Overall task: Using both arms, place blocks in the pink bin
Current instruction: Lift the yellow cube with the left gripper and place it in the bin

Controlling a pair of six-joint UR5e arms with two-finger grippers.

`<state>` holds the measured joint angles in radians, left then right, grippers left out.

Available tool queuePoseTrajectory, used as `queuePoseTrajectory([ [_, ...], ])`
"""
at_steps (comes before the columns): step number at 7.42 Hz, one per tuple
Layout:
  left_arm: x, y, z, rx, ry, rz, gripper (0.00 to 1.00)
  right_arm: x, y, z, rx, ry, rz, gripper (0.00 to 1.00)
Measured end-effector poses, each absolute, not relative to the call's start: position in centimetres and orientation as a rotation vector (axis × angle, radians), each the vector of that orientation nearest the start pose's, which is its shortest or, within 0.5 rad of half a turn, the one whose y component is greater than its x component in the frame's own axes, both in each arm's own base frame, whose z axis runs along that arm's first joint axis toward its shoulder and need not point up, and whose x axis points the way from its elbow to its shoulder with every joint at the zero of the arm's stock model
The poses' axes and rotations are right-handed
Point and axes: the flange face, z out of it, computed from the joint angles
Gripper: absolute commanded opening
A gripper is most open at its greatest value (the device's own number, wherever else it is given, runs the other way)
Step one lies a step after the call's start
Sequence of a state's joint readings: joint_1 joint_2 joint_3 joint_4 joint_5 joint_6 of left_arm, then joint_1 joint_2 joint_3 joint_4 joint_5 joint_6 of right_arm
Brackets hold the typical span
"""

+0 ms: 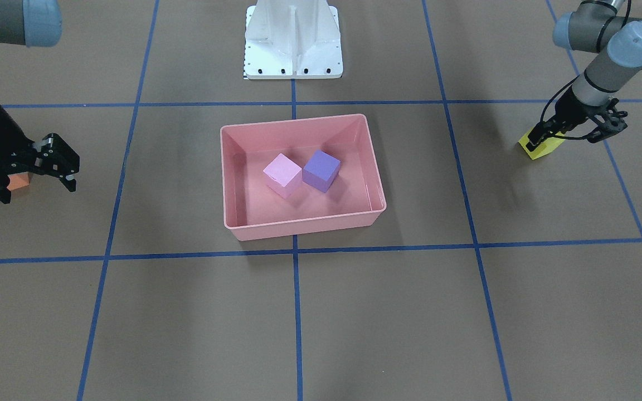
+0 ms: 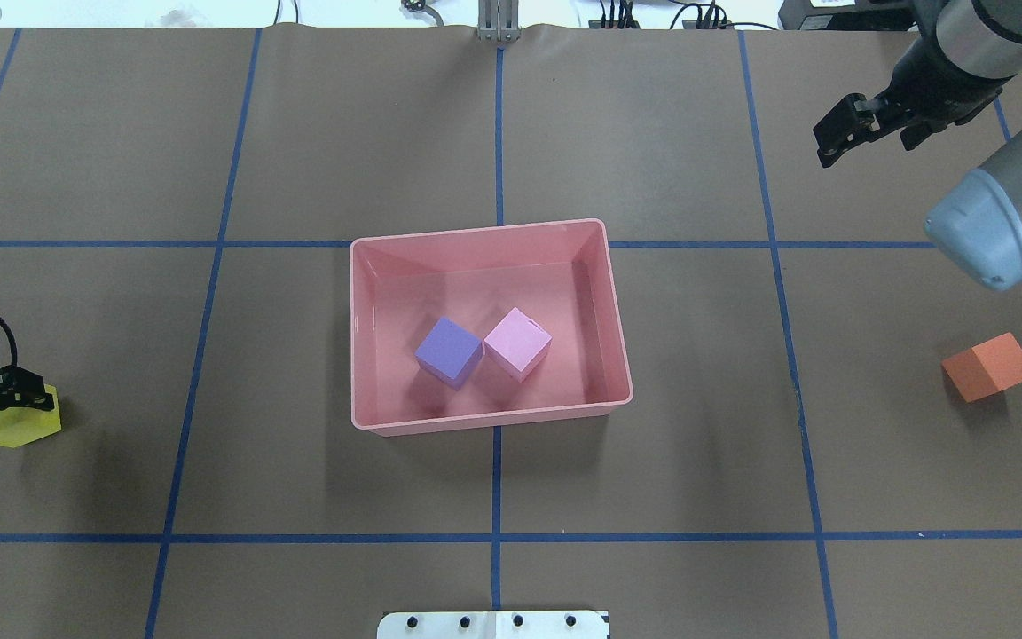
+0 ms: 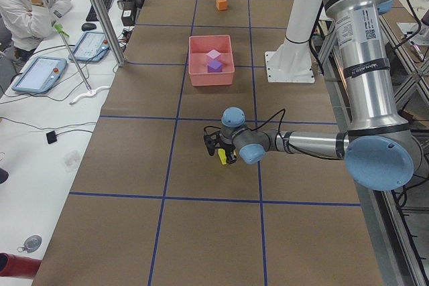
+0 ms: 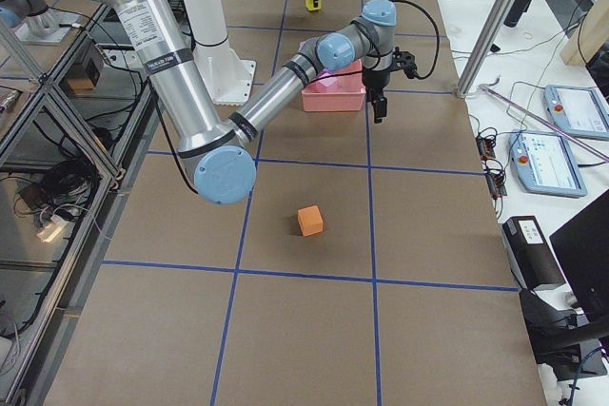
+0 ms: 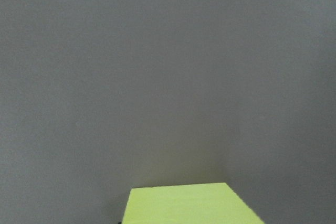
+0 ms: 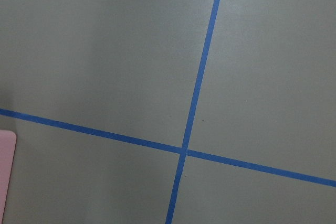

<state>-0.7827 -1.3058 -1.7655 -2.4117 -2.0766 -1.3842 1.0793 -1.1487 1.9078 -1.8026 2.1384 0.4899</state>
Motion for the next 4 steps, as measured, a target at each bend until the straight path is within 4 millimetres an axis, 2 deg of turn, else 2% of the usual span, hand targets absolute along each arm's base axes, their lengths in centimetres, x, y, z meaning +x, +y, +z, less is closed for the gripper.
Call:
queuePoseTrajectory([
  [1, 23.5, -35.3, 56.4, -0.075, 0.922, -0.347, 0.26, -20.4, -55.4, 31.2, 0.188, -0.722, -0.169, 1.0],
  [2, 24.5, -36.1, 52.3, -0.086, 0.934, -0.338, 0.26, -20.0, -55.3, 32.3, 0.186, -0.709, -0.193, 1.0],
  [4, 28.6, -40.3, 41.7, -0.09, 0.949, -0.335, 0.26, -17.9, -55.0, 35.6, 0.18, -0.676, -0.243, 1.0],
])
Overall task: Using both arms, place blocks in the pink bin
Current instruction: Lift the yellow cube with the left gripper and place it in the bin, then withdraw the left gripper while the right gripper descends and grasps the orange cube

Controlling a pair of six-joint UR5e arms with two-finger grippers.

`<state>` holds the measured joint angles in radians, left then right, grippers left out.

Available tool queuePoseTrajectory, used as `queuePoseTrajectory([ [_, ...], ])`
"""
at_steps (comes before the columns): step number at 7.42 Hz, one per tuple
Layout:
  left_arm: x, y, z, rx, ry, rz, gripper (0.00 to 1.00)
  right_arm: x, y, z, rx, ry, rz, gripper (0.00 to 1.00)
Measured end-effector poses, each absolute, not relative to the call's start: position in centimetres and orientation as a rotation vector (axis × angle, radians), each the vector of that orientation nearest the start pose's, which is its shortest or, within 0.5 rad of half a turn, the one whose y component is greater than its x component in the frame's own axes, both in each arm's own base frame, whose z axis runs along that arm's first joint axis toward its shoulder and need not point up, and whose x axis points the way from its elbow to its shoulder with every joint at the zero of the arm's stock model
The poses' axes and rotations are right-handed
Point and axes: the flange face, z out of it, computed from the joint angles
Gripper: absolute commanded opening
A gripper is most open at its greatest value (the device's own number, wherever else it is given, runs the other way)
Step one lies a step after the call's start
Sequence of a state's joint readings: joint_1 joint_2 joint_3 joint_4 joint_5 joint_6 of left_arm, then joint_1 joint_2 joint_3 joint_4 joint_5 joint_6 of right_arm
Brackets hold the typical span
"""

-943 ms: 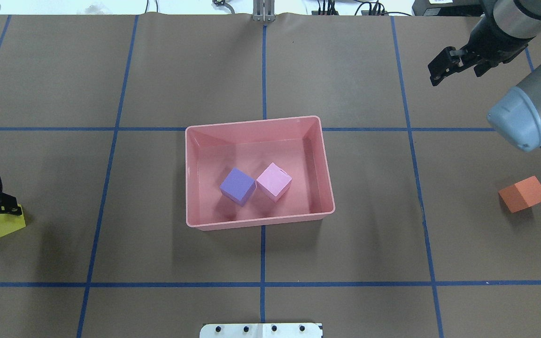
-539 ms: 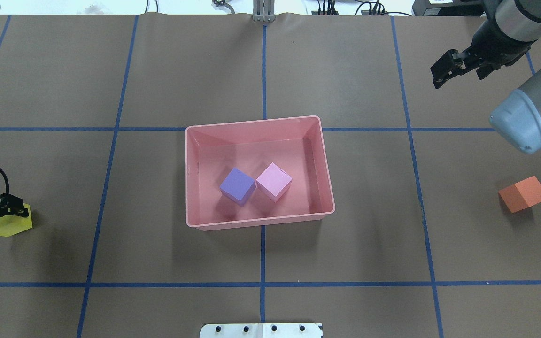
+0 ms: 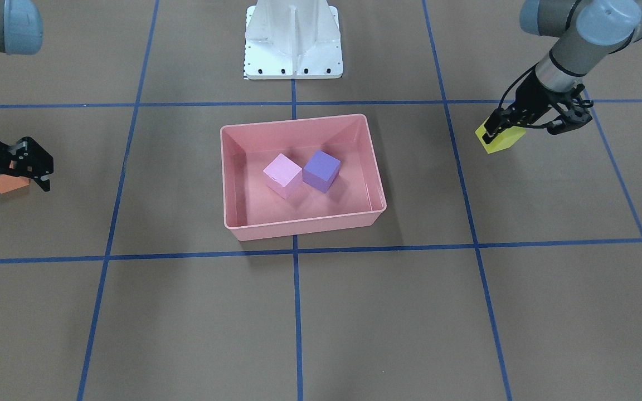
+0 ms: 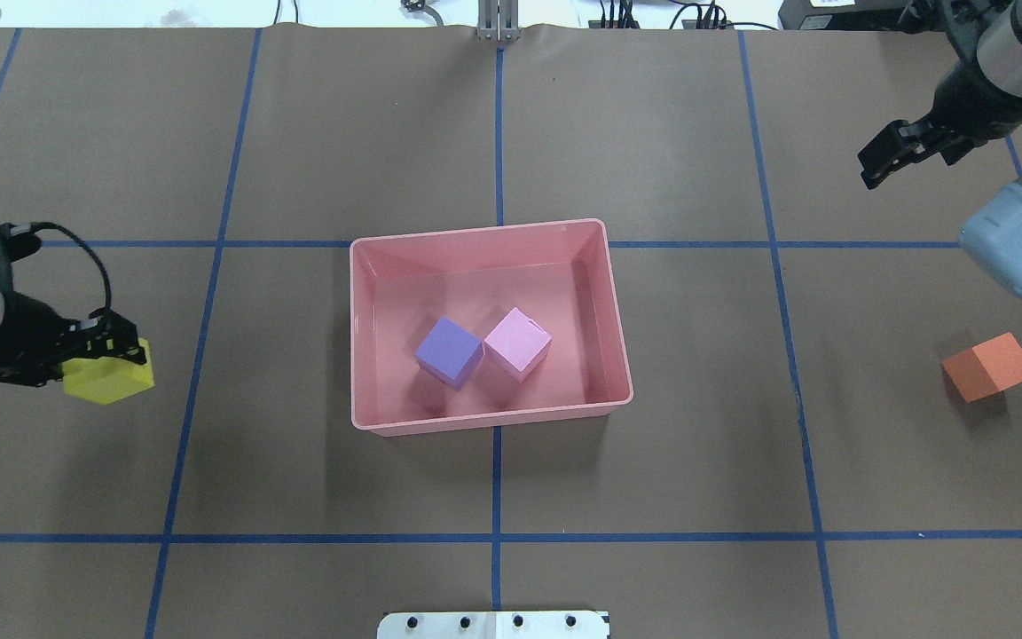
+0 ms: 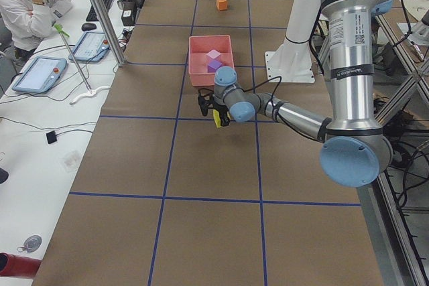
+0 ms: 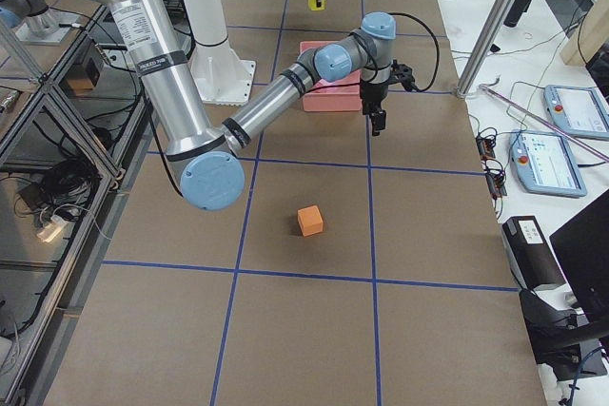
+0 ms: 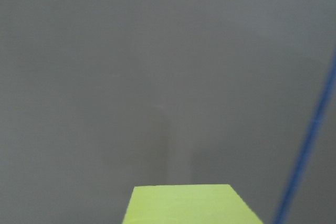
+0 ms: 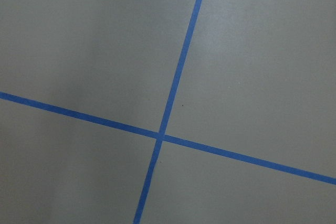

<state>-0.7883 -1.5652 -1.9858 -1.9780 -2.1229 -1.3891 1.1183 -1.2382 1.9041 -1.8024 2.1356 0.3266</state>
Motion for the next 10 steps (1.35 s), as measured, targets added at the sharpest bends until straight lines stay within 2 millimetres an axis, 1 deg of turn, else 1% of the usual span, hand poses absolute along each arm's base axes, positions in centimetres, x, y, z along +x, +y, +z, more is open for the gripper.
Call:
queuePoseTrajectory([
  [1, 30.8, -42.3, 36.3, -0.091, 0.955, -0.334, 0.27, -16.5, -54.8, 37.5, 0.173, -0.661, -0.265, 1.0],
  [2, 32.8, -43.9, 31.1, -0.098, 0.955, -0.338, 0.28, -15.2, -54.4, 39.4, 0.165, -0.652, -0.284, 1.0],
  [3, 34.9, -45.2, 26.4, -0.113, 0.952, -0.347, 0.29, -14.2, -54.0, 41.3, 0.165, -0.648, -0.298, 1.0],
  [4, 37.5, -46.7, 22.4, -0.133, 0.948, -0.37, 0.41, -13.5, -53.8, 43.3, 0.169, -0.652, -0.304, 1.0],
  [5, 40.1, -48.7, 19.4, -0.152, 0.939, -0.402, 0.89, -13.1, -53.5, 45.2, 0.171, -0.664, -0.307, 1.0],
  [6, 42.1, -50.3, 17.7, -0.164, 0.93, -0.422, 0.99, -12.8, -53.0, 46.8, 0.173, -0.676, -0.311, 1.0],
  [7, 43.5, -51.0, 16.9, -0.162, 0.92, -0.429, 1.0, -12.5, -52.6, 48.0, 0.174, -0.681, -0.313, 1.0],
  [8, 44.5, -50.9, 16.6, -0.152, 0.912, -0.426, 1.0, -12.2, -52.2, 48.7, 0.173, -0.682, -0.313, 1.0],
  [9, 44.9, -50.6, 16.4, -0.146, 0.91, -0.419, 1.0, -12.0, -52.0, 49.2, 0.169, -0.681, -0.311, 1.0],
  [10, 44.7, -50.3, 16.2, -0.135, 0.915, -0.399, 1.0, -11.6, -51.7, 49.7, 0.165, -0.678, -0.313, 1.0],
])
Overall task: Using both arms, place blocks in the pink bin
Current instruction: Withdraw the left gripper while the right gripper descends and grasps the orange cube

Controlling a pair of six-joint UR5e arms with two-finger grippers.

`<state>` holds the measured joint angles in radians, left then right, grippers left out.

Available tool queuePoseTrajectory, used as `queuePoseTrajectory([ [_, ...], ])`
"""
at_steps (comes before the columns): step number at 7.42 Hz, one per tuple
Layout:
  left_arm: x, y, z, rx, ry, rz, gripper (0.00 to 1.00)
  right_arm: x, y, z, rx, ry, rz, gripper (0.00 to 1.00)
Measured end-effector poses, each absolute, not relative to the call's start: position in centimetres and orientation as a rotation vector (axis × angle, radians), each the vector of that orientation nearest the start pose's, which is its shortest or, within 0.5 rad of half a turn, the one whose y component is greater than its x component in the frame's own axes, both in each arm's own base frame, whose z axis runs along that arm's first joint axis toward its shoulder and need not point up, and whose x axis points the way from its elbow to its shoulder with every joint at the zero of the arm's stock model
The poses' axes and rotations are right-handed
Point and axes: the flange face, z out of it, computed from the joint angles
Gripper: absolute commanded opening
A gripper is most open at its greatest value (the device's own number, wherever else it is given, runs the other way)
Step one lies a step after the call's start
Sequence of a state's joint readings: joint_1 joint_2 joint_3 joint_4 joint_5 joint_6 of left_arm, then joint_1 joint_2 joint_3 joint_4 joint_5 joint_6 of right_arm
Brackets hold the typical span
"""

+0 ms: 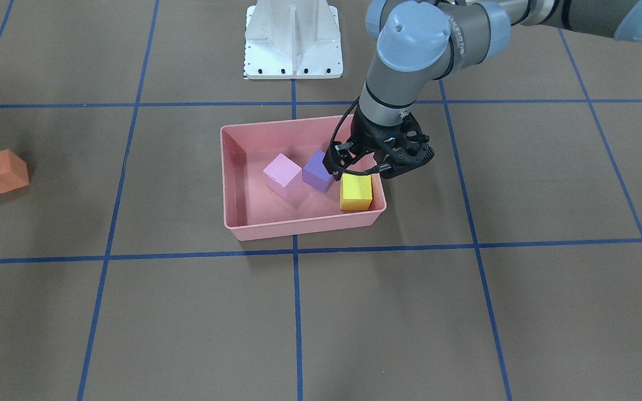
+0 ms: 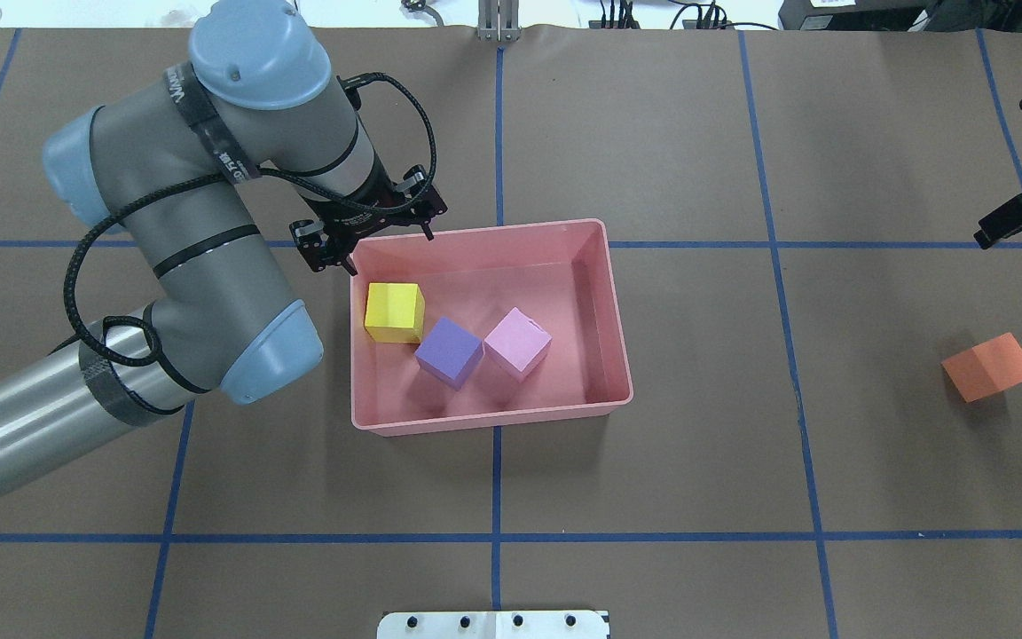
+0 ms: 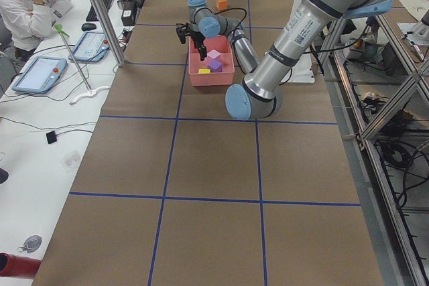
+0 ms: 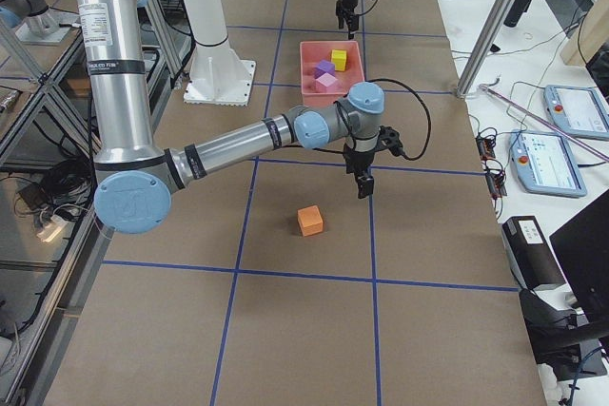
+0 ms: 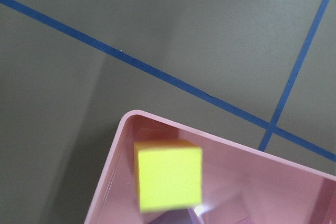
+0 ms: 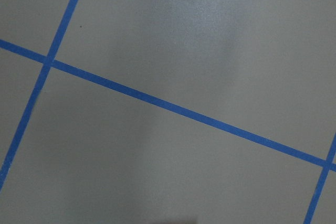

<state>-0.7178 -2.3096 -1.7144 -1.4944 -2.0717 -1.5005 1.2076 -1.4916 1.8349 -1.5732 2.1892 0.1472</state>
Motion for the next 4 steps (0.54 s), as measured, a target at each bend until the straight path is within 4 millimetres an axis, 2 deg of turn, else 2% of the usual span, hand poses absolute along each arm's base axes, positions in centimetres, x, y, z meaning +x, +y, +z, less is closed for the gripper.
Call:
queuePoseTrajectory([
  [1, 43.6, -49.5, 16.6, -0.109, 0.914, -0.345, 1.0, -11.0, -51.2, 50.5, 0.16, -0.674, -0.316, 1.0],
  [2, 41.5, -48.0, 17.9, -0.074, 0.893, -0.258, 1.0, -10.5, -50.3, 51.7, 0.155, -0.672, -0.317, 1.0],
  [3, 38.4, -46.3, 20.1, -0.029, 0.863, -0.15, 1.0, -10.0, -49.2, 53.3, 0.158, -0.673, -0.31, 1.0],
  [4, 35.6, -45.5, 22.4, 0.009, 0.833, -0.067, 1.0, -9.7, -48.1, 54.5, 0.159, -0.677, -0.284, 1.0],
])
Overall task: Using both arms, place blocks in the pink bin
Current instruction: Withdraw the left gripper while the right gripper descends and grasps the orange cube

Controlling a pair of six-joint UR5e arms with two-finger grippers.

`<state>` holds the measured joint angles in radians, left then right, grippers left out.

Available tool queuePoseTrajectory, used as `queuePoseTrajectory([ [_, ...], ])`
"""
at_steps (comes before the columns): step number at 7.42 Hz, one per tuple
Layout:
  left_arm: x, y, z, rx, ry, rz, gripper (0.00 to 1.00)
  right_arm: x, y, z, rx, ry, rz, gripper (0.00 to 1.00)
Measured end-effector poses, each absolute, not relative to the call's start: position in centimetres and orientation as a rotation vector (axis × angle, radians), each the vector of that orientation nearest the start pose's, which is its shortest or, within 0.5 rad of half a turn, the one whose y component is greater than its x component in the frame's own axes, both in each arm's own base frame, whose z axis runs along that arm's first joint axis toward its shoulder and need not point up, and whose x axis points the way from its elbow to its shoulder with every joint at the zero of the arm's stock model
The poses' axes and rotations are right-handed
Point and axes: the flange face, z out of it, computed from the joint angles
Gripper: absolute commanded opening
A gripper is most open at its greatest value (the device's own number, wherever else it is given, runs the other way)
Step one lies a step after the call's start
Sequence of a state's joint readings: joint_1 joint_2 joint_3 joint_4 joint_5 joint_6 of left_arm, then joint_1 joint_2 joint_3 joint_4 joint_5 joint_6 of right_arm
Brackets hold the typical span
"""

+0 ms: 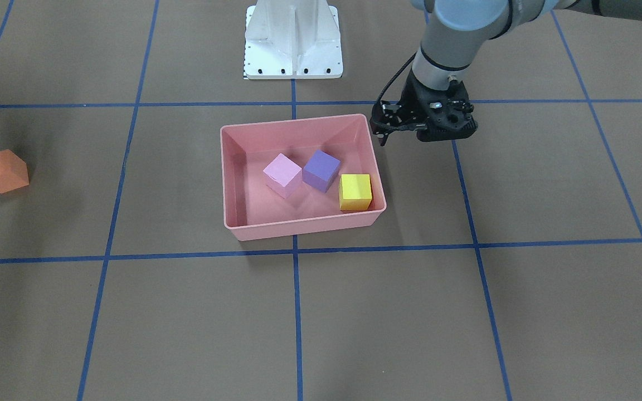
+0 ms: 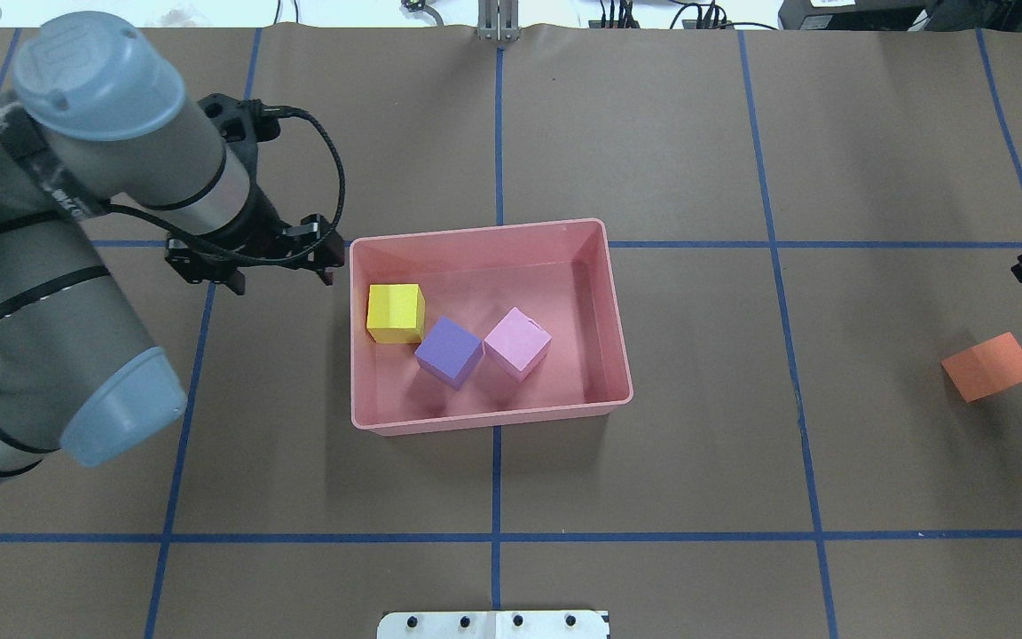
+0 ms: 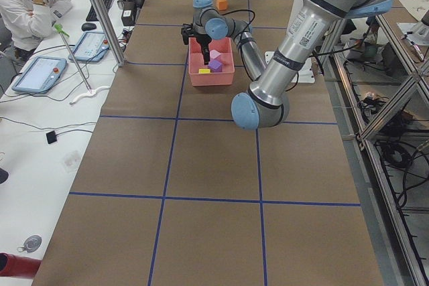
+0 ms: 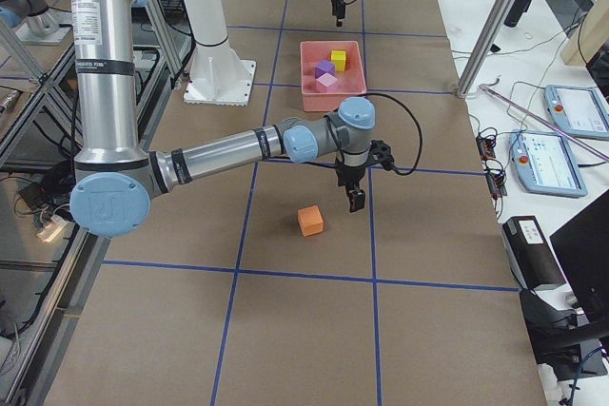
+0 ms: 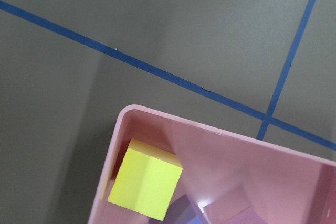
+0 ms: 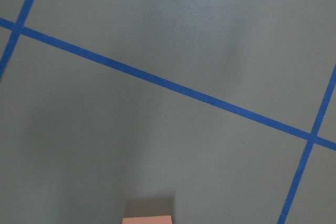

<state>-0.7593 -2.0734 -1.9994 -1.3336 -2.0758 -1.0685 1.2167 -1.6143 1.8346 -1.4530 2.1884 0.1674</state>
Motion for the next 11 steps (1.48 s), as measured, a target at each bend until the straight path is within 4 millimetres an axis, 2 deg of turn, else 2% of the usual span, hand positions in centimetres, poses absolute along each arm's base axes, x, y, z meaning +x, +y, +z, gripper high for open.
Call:
queuePoseTrajectory([
  [2, 31.2, -45.2, 27.0, 0.07, 0.774, 0.078, 1.0, -10.7, -46.2, 55.6, 0.172, -0.705, -0.231, 1.0],
  [4, 27.2, -45.8, 30.6, 0.113, 0.732, 0.178, 1.0, -13.5, -43.9, 57.2, 0.186, -0.744, -0.218, 1.0],
  [5, 26.1, -46.0, 31.5, 0.114, 0.728, 0.199, 1.0, -14.5, -43.0, 58.8, 0.201, -0.767, -0.217, 1.0],
  [7, 25.5, -46.1, 32.1, 0.111, 0.727, 0.208, 1.0, -15.5, -41.6, 61.6, 0.219, -0.797, -0.22, 1.0],
  [9, 25.4, -46.1, 32.2, 0.109, 0.727, 0.208, 1.0, -16.2, -40.4, 62.8, 0.209, -0.798, -0.236, 0.98],
  [10, 25.4, -46.1, 32.2, 0.109, 0.727, 0.207, 1.0, -16.7, -40.1, 63.1, 0.205, -0.79, -0.246, 0.69],
  [11, 25.4, -46.1, 32.3, 0.108, 0.727, 0.206, 1.0, -17.2, -39.8, 63.4, 0.205, -0.778, -0.256, 0.23],
])
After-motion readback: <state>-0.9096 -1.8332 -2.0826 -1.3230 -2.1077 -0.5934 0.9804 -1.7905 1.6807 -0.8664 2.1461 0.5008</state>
